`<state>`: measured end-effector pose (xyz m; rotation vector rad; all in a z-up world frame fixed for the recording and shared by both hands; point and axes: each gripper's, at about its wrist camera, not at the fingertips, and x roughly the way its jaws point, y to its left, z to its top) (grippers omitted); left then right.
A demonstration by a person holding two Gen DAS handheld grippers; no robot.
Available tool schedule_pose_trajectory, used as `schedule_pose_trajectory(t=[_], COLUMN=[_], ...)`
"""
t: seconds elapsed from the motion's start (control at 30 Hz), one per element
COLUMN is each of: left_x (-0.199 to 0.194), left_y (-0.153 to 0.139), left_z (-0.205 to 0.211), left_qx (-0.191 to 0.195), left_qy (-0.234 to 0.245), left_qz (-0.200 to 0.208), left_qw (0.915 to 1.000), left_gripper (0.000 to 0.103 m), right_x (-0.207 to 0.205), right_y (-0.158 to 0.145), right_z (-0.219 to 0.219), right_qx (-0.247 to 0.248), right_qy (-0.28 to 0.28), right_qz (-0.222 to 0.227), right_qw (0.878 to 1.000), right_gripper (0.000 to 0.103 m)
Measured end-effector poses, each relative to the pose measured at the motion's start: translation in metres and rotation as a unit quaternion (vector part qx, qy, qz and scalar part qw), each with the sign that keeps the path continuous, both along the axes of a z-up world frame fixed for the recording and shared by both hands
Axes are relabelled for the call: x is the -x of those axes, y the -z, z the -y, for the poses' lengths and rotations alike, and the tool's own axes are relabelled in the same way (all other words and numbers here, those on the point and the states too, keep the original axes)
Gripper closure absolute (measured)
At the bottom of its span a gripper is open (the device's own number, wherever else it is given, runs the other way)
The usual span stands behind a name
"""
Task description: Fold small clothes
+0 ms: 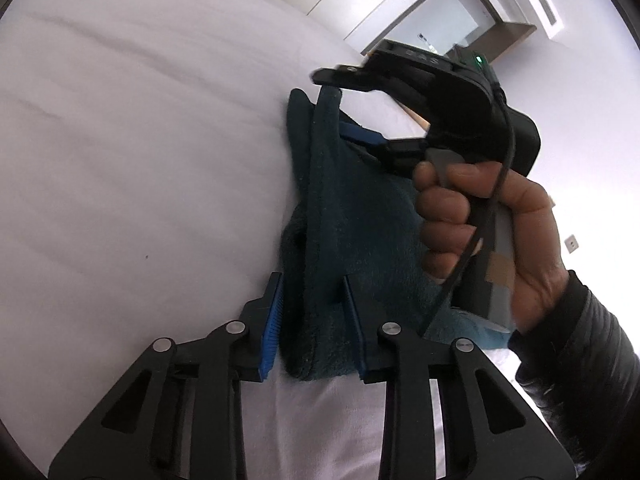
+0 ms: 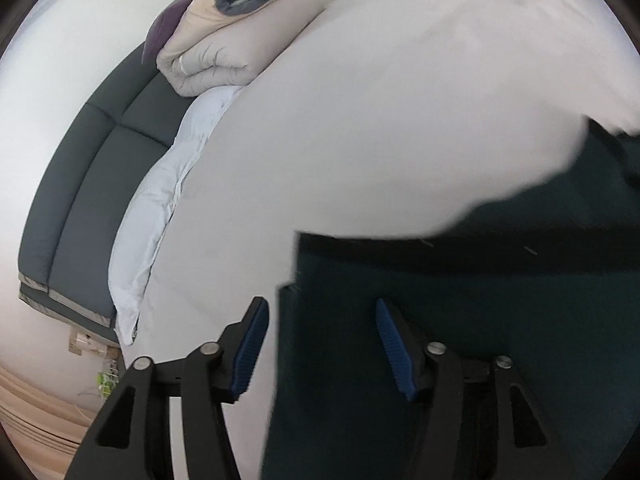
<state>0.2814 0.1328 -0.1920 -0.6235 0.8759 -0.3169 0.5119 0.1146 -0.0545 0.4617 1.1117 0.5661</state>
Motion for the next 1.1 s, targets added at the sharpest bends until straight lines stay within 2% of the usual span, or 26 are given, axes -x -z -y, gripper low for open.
schedule_pose_trajectory(t=[0.07, 0.13, 0.2, 0.27, 0.3, 0.33, 0.37, 0.4, 0.47, 0.53, 0.6, 0.67, 0.77, 0.87, 0.93, 0.97, 1.07, 1.1], left_x=[0.003, 0.004, -0.003, -0.012, -0.021, -0.03, -0.038, -0.044, -0.057, -0.071, -0.092, -0.103, -0.112, -0.118, -0.124, -0.113, -0.113, -0.112], left_y=[0.0, 0.001, 0.002, 0.0, 0.0, 0.001, 0.001, 0.0, 0.001, 0.001, 0.0, -0.001, -0.001, 0.0, 0.002, 0.001, 0.008, 0.01], left_z=[-0.005, -0.015, -0.024, -0.03, -0.032, -0.034, -0.034, -0.033, -0.027, -0.018, -0.01, -0.001, 0.009, 0.017, 0.015, 0.012, 0.005, 0.004], left_qx=[0.015, 0.041, 0.062, 0.06, 0.065, 0.092, 0.112, 0.113, 0.106, 0.105, 0.096, 0.086, 0.111, 0.098, 0.11, 0.119, 0.147, 0.153], left_qy=[-0.005, -0.017, -0.022, -0.022, -0.015, -0.002, 0.007, 0.012, 0.027, 0.044, 0.063, 0.074, 0.096, 0.108, 0.106, 0.104, 0.101, 0.104], left_qz=[-0.005, -0.012, -0.028, -0.038, -0.048, -0.053, -0.053, -0.056, -0.064, -0.07, -0.078, -0.089, -0.106, -0.118, -0.125, -0.128, -0.146, -0.153], left_qw=[0.9999, 0.9989, 0.9974, 0.9972, 0.9966, 0.9944, 0.9923, 0.992, 0.9919, 0.991, 0.9903, 0.9895, 0.9835, 0.9823, 0.9803, 0.9791, 0.973, 0.9707], left_gripper=[0.075, 0.075, 0.075, 0.072, 0.061, 0.044, 0.038, 0.033, 0.024, 0.009, 0.003, 0.004, 0.005, 0.01, 0.018, 0.02, 0.033, 0.04], right_x=[0.004, 0.013, 0.025, 0.043, 0.054, 0.063, 0.07, 0.078, 0.092, 0.102, 0.108, 0.112, 0.113, 0.113, 0.113, 0.113, 0.113, 0.111], right_y=[-0.005, -0.012, -0.019, -0.029, -0.033, -0.034, -0.035, -0.035, -0.031, -0.027, -0.024, -0.022, -0.022, -0.024, -0.023, -0.023, -0.019, -0.017], right_z=[-0.012, -0.004, 0.018, 0.046, 0.062, 0.072, 0.084, 0.095, 0.121, 0.137, 0.15, 0.161, 0.173, 0.179, 0.182, 0.181, 0.185, 0.184], right_qx=[0.022, -0.008, -0.042, -0.061, -0.057, -0.058, -0.062, -0.065, -0.071, -0.083, -0.093, -0.109, -0.131, -0.137, -0.139, -0.138, -0.137, -0.137], right_qy=[-0.021, -0.028, -0.008, 0.009, 0.018, 0.024, 0.029, 0.034, 0.051, 0.062, 0.074, 0.083, 0.086, 0.084, 0.083, 0.084, 0.084, 0.083], right_qz=[0.014, 0.019, 0.02, 0.032, 0.04, 0.042, 0.042, 0.04, 0.034, 0.026, 0.021, 0.019, 0.018, 0.019, 0.018, 0.018, 0.011, 0.008], right_qw=[0.999, 0.999, 0.999, 0.998, 0.997, 0.997, 0.997, 0.996, 0.996, 0.994, 0.993, 0.99, 0.987, 0.987, 0.987, 0.987, 0.987, 0.987], right_gripper=[0.038, 0.038, 0.038, 0.038, 0.038, 0.038, 0.038, 0.038, 0.038, 0.038, 0.038, 0.038, 0.038, 0.038, 0.038, 0.038, 0.038, 0.038])
